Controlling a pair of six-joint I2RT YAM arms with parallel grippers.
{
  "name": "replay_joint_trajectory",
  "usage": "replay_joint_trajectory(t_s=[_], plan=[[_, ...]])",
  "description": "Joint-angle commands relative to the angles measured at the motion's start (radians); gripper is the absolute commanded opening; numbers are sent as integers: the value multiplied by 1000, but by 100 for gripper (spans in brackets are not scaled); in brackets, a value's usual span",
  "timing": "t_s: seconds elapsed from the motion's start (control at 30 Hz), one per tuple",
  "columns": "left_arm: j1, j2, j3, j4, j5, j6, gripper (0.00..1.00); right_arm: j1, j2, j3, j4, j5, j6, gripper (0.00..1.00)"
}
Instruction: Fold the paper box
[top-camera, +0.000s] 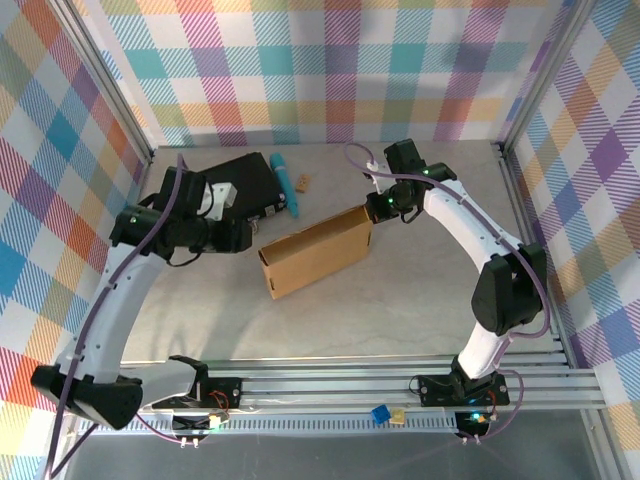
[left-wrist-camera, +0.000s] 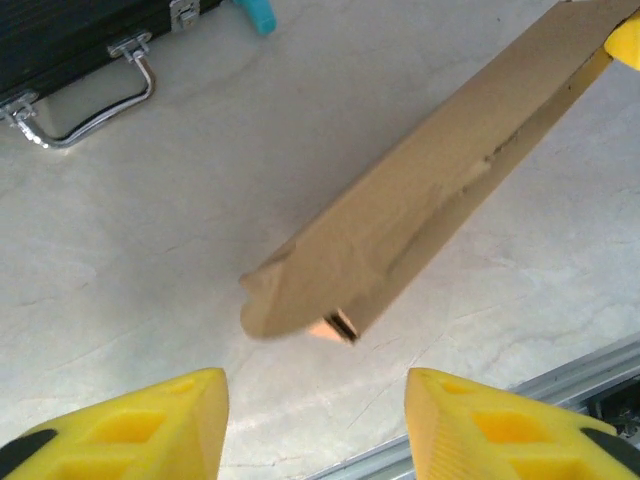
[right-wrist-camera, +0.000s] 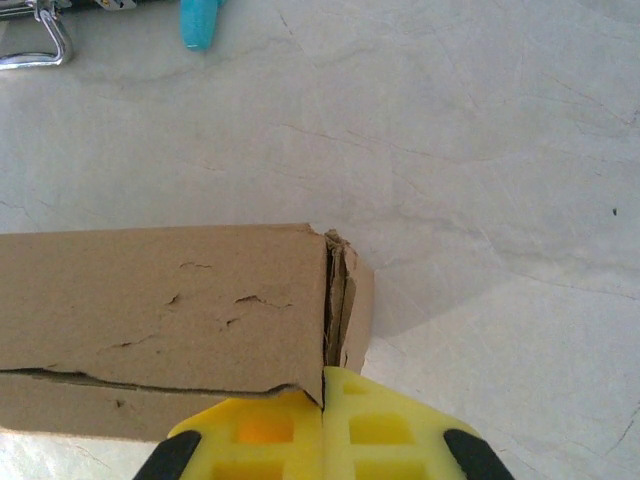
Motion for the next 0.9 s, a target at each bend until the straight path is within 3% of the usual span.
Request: replay_joint_trajectory(t_s=[0.0, 0.27, 0.57, 0.87], plan=[[-12, -51, -55, -69, -38, 6, 53, 13, 25, 15, -59, -3, 25, 0], [-38, -10, -87, -31, -198, 30, 56, 15, 16, 0, -53, -3, 23, 0], [-89, 80, -58, 17, -183, 84, 56, 16, 21, 1, -54, -1, 33, 0], [-146, 171, -13, 25, -284, 160, 52, 16, 25, 0, -56, 0, 35, 0]])
